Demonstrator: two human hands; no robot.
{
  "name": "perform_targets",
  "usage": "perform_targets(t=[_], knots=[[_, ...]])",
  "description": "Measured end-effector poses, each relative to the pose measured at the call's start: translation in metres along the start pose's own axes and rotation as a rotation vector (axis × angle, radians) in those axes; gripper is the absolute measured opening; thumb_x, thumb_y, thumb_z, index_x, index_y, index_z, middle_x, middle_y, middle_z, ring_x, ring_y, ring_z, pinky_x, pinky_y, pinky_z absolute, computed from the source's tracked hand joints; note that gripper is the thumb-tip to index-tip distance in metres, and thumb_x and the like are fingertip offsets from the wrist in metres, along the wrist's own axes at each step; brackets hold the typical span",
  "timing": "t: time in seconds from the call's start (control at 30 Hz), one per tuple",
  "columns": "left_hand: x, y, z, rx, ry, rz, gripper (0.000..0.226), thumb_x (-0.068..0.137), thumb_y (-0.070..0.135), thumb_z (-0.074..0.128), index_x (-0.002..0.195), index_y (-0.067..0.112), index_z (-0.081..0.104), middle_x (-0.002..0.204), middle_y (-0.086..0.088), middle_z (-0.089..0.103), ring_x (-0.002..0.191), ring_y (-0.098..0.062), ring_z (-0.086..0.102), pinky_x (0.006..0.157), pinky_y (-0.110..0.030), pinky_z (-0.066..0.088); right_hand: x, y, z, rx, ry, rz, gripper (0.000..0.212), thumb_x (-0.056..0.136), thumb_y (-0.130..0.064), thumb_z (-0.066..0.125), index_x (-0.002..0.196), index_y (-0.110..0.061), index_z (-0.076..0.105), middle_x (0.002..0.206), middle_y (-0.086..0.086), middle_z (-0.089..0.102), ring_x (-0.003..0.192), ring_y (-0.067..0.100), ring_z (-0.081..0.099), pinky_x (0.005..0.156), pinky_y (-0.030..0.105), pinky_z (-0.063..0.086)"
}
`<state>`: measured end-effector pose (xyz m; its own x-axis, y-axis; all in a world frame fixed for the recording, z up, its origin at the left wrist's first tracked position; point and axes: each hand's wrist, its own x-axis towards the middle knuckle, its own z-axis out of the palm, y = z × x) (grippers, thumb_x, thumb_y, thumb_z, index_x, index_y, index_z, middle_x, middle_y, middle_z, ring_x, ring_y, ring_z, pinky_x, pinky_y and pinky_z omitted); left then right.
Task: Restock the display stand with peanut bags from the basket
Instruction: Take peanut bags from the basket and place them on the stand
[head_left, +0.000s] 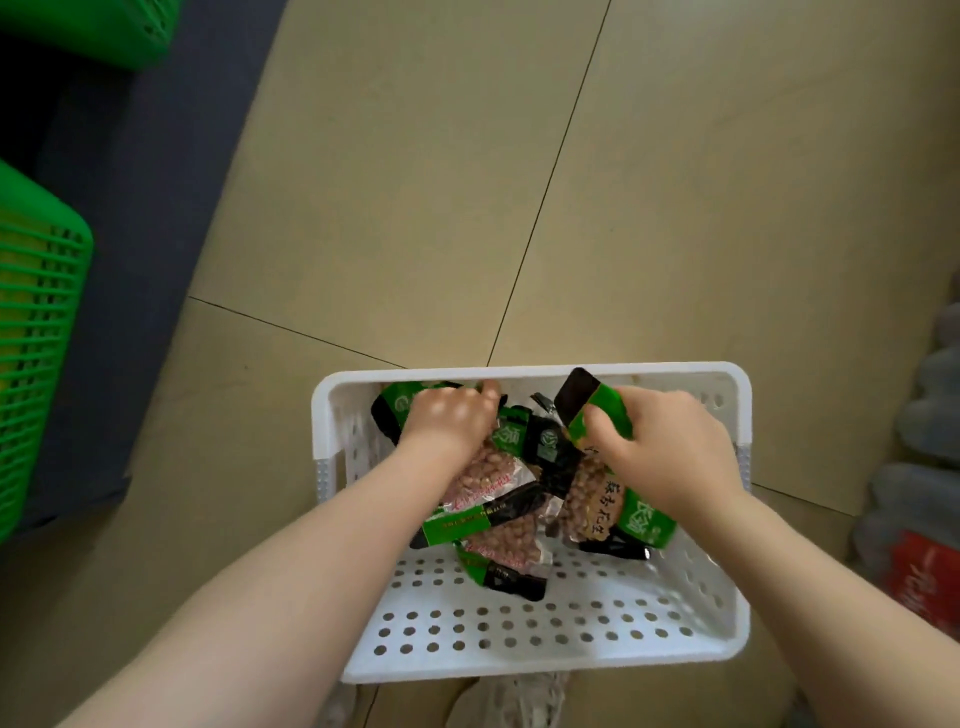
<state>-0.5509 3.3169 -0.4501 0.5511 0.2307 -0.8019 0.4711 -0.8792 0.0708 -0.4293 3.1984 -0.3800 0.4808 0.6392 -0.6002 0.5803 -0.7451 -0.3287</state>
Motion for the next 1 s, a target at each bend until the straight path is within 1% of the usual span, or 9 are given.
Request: perform_targets(t=[0.17,0.23,0.3,0.37,0.47,0.53,0.67,0.8,1.0], knots=[[-0.031,0.013,-0.001,0.04,0.239,0.131,0.024,0.085,0.001,0.053,0.109,0.005,0.055,0.094,-0.008,0.067,0.081,-0.027,0.066,0.059,-0.029,0.041,-0.013,-0.003,0.003,0.019,0.008,0.01,0.036,0.089,-0.038,0.043,0.07,-0.012,0.059,0.049,0.003,0.054,0.044,0.02,0.047,0.044,0.023,0.031],[-0.066,0.011,0.003,0.055,0.414,0.257,0.016,0.06,0.003,0.074,0.068,0.01,0.062,0.063,-0.002,0.063,0.058,-0.02,0.058,0.051,-0.024,0.034,-0.027,-0.01,-0.008,0.024,-0.032,-0.008,0.034,0.09,-0.038,0.043,0.071,-0.014,0.059,0.049,0.003,0.053,0.044,0.021,0.047,0.044,0.023,0.029],[-0.102,0.005,0.002,0.036,0.544,0.319,0.02,0.043,0.0,0.071,0.049,0.012,0.056,0.058,-0.002,0.057,0.062,-0.021,0.047,0.051,-0.026,0.032,-0.041,-0.019,-0.027,0.064,-0.089,-0.013,0.034,0.092,-0.037,0.044,0.068,-0.015,0.057,0.051,0.004,0.055,0.045,0.021,0.049,0.044,0.023,0.029],[-0.134,-0.007,-0.003,-0.028,0.613,0.368,0.015,0.048,0.003,0.071,0.055,0.01,0.06,0.073,-0.006,0.06,0.076,-0.024,0.044,0.059,-0.032,0.037,-0.056,-0.029,-0.052,0.153,-0.145,0.005,0.036,0.092,-0.034,0.046,0.06,-0.018,0.051,0.051,0.004,0.055,0.045,0.021,0.047,0.046,0.026,0.031],[-0.18,-0.031,-0.031,-0.328,0.553,0.518,0.006,0.073,0.017,0.07,0.076,0.013,0.068,0.09,-0.005,0.069,0.085,-0.023,0.062,0.068,-0.031,0.053,-0.084,-0.048,-0.096,0.241,-0.241,0.002,0.038,0.094,-0.031,0.047,0.06,-0.014,0.047,0.055,0.005,0.052,0.05,0.022,0.043,0.052,0.029,0.032],[-0.219,-0.036,-0.064,-0.539,0.554,0.512,0.02,0.086,0.031,0.054,0.083,0.018,0.069,0.081,0.003,0.071,0.075,-0.012,0.065,0.065,-0.023,0.052,-0.107,-0.067,-0.134,0.303,-0.276,-0.004,0.037,0.095,-0.029,0.045,0.068,-0.005,0.052,0.064,0.011,0.056,0.056,0.022,0.047,0.056,0.031,0.035],[-0.314,-0.024,-0.142,-0.73,0.781,0.403,0.034,0.095,0.047,0.032,0.085,0.026,0.057,0.069,0.007,0.068,0.064,-0.002,0.059,0.065,-0.011,0.042,-0.158,-0.114,-0.229,0.372,-0.191,-0.06,0.032,0.096,-0.025,0.043,0.078,-0.003,0.057,0.071,0.006,0.059,0.066,0.024,0.052,0.06,0.031,0.037],[-0.409,-0.04,-0.207,-0.635,1.06,0.167,0.038,0.097,0.046,0.031,0.087,0.022,0.058,0.064,0.001,0.069,0.054,-0.016,0.065,0.049,-0.028,0.051,-0.205,-0.171,-0.322,0.422,-0.153,-0.079,0.034,0.096,-0.028,0.044,0.095,0.002,0.06,0.096,0.024,0.068,0.087,0.042,0.062,0.069,0.033,0.041],[-0.559,-0.081,-0.277,-0.4,1.163,0.053,0.043,0.092,0.052,0.034,0.079,0.019,0.058,0.052,-0.001,0.063,0.042,-0.018,0.059,0.032,-0.026,0.042,-0.272,-0.299,-0.41,0.319,-0.146,-0.349,0.027,0.093,-0.027,0.05,0.088,-0.004,0.063,0.082,0.012,0.064,0.074,0.021,0.055,0.075,0.037,0.049]])
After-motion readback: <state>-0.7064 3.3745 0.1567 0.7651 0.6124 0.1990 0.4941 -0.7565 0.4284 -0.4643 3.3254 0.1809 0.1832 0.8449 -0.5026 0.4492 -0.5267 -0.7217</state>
